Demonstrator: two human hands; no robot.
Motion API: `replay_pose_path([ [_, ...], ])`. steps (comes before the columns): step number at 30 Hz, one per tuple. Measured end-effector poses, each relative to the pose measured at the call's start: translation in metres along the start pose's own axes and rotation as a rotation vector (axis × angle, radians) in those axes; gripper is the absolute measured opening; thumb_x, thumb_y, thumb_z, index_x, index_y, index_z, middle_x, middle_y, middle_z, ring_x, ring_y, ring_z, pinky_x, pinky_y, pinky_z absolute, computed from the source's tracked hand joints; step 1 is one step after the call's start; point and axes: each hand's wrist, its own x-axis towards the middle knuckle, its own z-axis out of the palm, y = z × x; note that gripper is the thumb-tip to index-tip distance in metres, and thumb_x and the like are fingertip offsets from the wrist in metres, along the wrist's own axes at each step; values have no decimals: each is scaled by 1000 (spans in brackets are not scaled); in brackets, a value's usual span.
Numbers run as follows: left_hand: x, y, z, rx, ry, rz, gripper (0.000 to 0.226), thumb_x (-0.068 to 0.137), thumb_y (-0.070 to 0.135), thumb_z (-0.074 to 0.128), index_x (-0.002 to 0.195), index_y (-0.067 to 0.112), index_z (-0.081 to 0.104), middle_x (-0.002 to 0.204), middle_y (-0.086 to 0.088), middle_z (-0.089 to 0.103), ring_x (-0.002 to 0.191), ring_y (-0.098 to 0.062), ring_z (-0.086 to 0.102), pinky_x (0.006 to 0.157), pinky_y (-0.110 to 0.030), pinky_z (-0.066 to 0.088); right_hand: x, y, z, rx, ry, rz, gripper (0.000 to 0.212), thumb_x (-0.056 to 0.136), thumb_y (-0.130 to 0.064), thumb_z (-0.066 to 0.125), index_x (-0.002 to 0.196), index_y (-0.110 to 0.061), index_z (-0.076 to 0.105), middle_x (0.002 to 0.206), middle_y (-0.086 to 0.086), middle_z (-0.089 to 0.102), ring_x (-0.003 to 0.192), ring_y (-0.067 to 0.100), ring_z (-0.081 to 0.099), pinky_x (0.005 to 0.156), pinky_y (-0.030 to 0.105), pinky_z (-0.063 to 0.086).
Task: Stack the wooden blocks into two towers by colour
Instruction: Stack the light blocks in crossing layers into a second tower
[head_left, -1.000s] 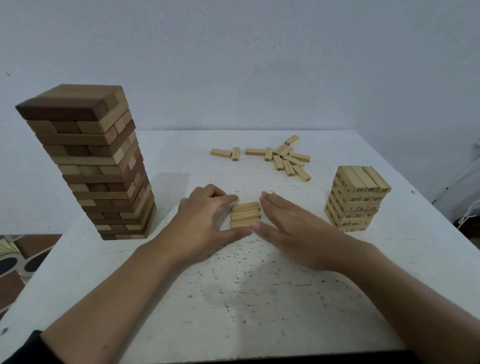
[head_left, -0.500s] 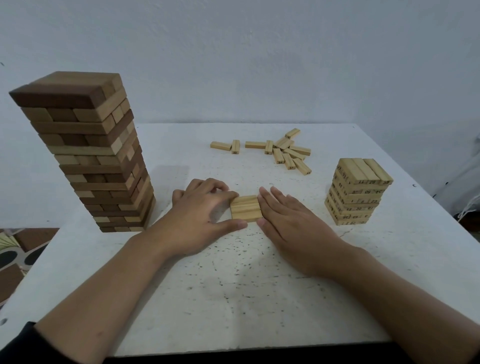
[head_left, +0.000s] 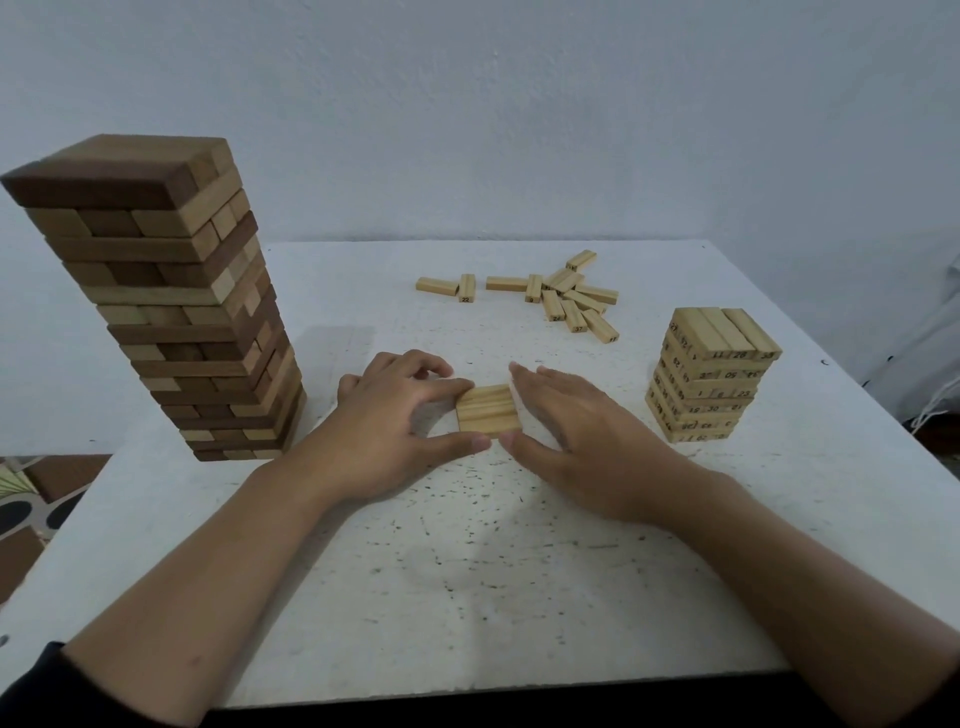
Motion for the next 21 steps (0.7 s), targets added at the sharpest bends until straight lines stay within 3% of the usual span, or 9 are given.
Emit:
replay_pose_path([
  [5, 1, -3, 1, -1, 0, 11, 88, 67, 96, 36, 139, 49, 54, 137, 26, 40, 130, -3, 29, 97, -36, 23, 12, 0, -12, -6, -58, -51, 65, 101, -58, 45, 157, -28, 33, 160, -11, 32, 148, 9, 21, 122, 38, 18],
  [9, 1, -3, 1, -11, 21, 1, 84, 69, 94, 46, 137, 47, 56, 137, 25, 43, 130, -4, 31, 98, -36, 24, 16, 2, -11, 19, -27, -41, 55, 101, -54, 48, 151, -30, 43, 153, -14, 41, 142, 9, 30, 118, 40, 22],
  [12, 1, -4, -1, -41, 36, -2, 78, 69, 91, 55, 132, 45, 59, 134, 25, 48, 127, -4, 36, 103, -40, 31, 16, 2, -10, 26, -7, -44, 53, 101, -54, 50, 148, -30, 46, 150, -14, 43, 139, 9, 33, 117, 41, 23],
  [16, 0, -6, -4, -62, 7, 6, 78, 65, 93, 48, 126, 46, 61, 133, 25, 49, 126, -2, 36, 106, -45, 32, 16, 2, -13, 9, -29, -53, 55, 99, -55, 51, 148, -31, 45, 149, -14, 42, 138, 9, 33, 116, 40, 24],
  [21, -2, 0, -6, -48, 8, 43, 71, 68, 88, 43, 120, 43, 61, 122, 25, 46, 122, -1, 31, 99, -37, 27, 18, 1, -21, -55, -67, -67, 63, 96, -58, 56, 149, -26, 44, 144, -10, 43, 131, 12, 34, 112, 38, 29],
])
